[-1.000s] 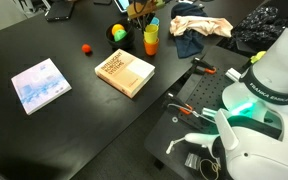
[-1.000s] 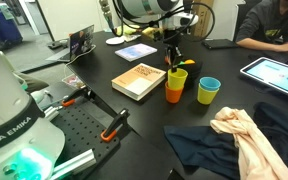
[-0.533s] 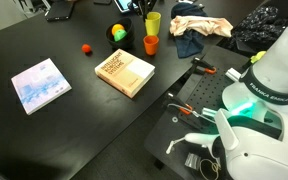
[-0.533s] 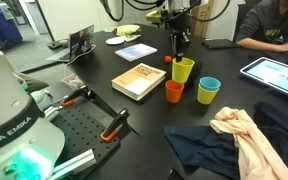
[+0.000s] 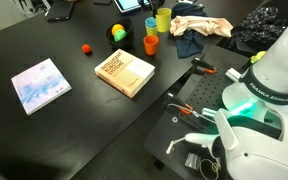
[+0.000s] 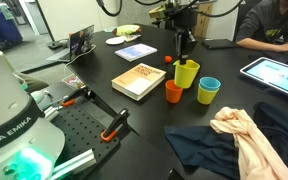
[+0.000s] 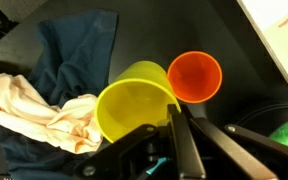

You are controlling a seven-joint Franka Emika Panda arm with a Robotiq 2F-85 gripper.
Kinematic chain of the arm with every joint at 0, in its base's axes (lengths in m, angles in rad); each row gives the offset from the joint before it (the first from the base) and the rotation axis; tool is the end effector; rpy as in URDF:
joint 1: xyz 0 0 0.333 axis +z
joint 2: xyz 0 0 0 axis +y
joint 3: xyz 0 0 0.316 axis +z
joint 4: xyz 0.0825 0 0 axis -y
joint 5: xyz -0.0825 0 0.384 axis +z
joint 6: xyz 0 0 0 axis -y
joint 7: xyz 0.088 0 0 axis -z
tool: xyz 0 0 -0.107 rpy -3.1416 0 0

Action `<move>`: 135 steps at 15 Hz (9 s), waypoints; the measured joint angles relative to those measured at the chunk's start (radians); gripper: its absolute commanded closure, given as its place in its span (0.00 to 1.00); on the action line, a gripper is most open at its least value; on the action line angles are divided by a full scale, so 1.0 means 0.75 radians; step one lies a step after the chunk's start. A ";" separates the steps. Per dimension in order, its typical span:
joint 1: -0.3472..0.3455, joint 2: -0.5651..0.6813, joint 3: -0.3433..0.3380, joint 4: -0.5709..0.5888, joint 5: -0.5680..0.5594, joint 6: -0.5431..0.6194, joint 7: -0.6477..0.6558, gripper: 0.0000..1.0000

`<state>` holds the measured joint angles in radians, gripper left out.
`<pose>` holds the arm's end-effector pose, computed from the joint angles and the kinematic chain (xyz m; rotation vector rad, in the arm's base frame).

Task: Take the three cups out of the yellow cup and separate them

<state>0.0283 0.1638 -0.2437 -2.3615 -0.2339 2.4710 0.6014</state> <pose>0.4927 -0.1087 0.2564 2.8108 -0.9116 -0.0255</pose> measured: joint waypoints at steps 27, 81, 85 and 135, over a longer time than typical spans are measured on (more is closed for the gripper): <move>0.002 0.357 -0.162 -0.172 -0.024 0.706 0.370 0.70; -0.244 0.683 0.116 0.601 0.307 0.246 -0.743 1.00; -0.252 0.683 0.114 0.606 0.307 0.228 -0.744 0.96; -0.249 0.587 0.172 0.588 0.333 0.077 -0.748 0.96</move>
<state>-0.1584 0.6039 -0.1148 -1.9203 0.0158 2.5285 0.0404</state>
